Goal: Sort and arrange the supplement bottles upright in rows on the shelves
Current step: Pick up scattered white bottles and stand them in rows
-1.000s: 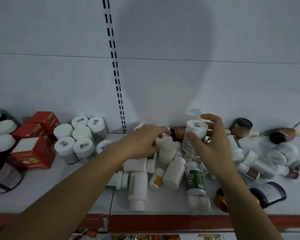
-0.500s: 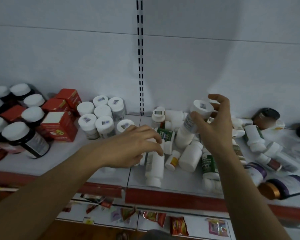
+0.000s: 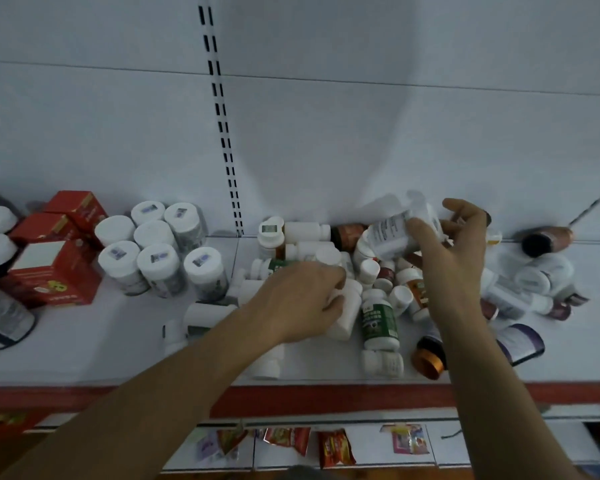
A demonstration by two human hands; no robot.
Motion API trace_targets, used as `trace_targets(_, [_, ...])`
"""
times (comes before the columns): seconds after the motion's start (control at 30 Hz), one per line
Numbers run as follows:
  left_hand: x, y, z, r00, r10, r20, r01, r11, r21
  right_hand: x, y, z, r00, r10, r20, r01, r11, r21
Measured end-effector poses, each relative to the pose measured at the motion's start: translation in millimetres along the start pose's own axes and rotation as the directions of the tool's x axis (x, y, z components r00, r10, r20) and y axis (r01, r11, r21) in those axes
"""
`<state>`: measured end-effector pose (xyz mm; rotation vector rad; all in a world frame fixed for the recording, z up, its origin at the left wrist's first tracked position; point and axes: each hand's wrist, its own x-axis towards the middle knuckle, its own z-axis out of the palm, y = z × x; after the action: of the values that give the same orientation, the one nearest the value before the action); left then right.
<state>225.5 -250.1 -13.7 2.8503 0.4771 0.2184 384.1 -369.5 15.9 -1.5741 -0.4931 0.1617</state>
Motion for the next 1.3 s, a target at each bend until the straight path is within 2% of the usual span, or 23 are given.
trace_targets(0.07, [-9,-28,-18,0.984,-0.045,-0.171,0.043,0.999,-0.02,2,-6,5,0.999,0.017,0.046,-0.018,1.0,0.019])
trace_targets(0.13, [-25,-74,-36,0.937,-0.179,-0.301,0.202,0.978,0.047,1,-14,21,0.992,-0.002,0.13,-0.003,0.999,0.036])
trace_targets(0.17, [-35,-96,-44,0.91,-0.288,-0.298,0.323,0.944,0.073,-1,-17,33,0.983,-0.022,0.181,0.014,0.999,0.043])
trace_targets(0.23, [-56,-136,-52,0.845,-0.505,-0.175,0.525,0.846,0.091,-6,-23,65,0.951,-0.096,0.295,0.096,0.995,0.015])
trace_targets(0.33, [-81,-168,-53,0.775,-0.633,-0.001,0.629,0.77,0.105,-14,-27,129,0.847,-0.219,0.484,0.288,0.955,-0.072])
trace_targets(0.4, [-92,-176,-52,0.771,-0.637,0.029,0.632,0.77,0.089,-18,-24,172,0.756,-0.292,0.585,0.459,0.875,-0.157])
trace_targets(0.47, [-98,-180,-49,0.777,-0.628,0.034,0.622,0.775,0.111,-18,-12,210,0.657,-0.313,0.686,0.659,0.68,-0.321])
trace_targets(0.5, [-99,-183,-48,0.786,-0.618,0.03,0.61,0.782,0.125,-17,-6,225,0.618,-0.272,0.738,0.713,0.589,-0.38])
trace_targets(0.53, [-99,-185,-48,0.795,-0.606,0.027,0.598,0.79,0.132,-15,0,237,0.602,-0.188,0.776,0.719,0.551,-0.424])
trace_targets(0.57, [-100,-187,-48,0.804,-0.594,0.027,0.586,0.8,0.129,-13,4,247,0.602,-0.094,0.793,0.692,0.557,-0.459])
trace_targets(0.63, [-101,-191,-51,0.818,-0.573,0.05,0.565,0.817,0.113,-10,9,258,0.633,0.042,0.773,0.572,0.648,-0.504])
trace_targets(0.7, [-104,-194,-53,0.829,-0.553,0.077,0.547,0.832,0.09,-15,10,257,0.692,0.044,0.721,0.453,0.751,-0.481])
trace_targets(0.77, [-106,-196,-52,0.846,-0.528,0.074,0.523,0.849,0.073,-33,7,241,0.74,-0.059,0.67,0.438,0.798,-0.414])
trace_targets(0.8, [-107,-198,-52,0.854,-0.515,0.078,0.509,0.857,0.084,-45,6,231,0.735,-0.116,0.668,0.472,0.794,-0.382])
trace_targets(0.83, [-107,-200,-51,0.859,-0.504,0.089,0.495,0.862,0.107,-57,4,220,0.699,-0.14,0.701,0.528,0.762,-0.375])
trace_targets(0.9, [-107,-206,-50,0.866,-0.489,0.104,0.472,0.868,0.155,-73,5,208,0.577,-0.018,0.817,0.627,0.65,-0.429])
trace_targets(0.93, [-107,-208,-50,0.871,-0.48,0.105,0.459,0.871,0.175,-74,8,208,0.544,0.05,0.838,0.641,0.619,-0.453])
trace_targets(0.97, [-106,-210,-50,0.878,-0.468,0.103,0.444,0.875,0.192,-72,9,211,0.558,0.068,0.827,0.623,0.623,-0.472])
trace_targets(1.07, [-104,-212,-50,0.89,-0.449,0.084,0.426,0.883,0.197,-62,12,226,0.699,0.016,0.715,0.475,0.737,-0.481])
trace_targets(1.13, [-103,-212,-50,0.894,-0.441,0.071,0.425,0.889,0.171,-63,14,233,0.72,0.012,0.694,0.416,0.793,-0.446])
trace_targets(1.23, [-107,-213,-50,0.891,-0.449,0.07,0.435,0.888,0.151,-74,15,228,0.717,-0.003,0.697,0.403,0.817,-0.412])
trace_targets(1.3, [-112,-215,-51,0.901,-0.425,0.091,0.412,0.902,0.132,-79,14,213,0.748,-0.036,0.662,0.392,0.829,-0.398])
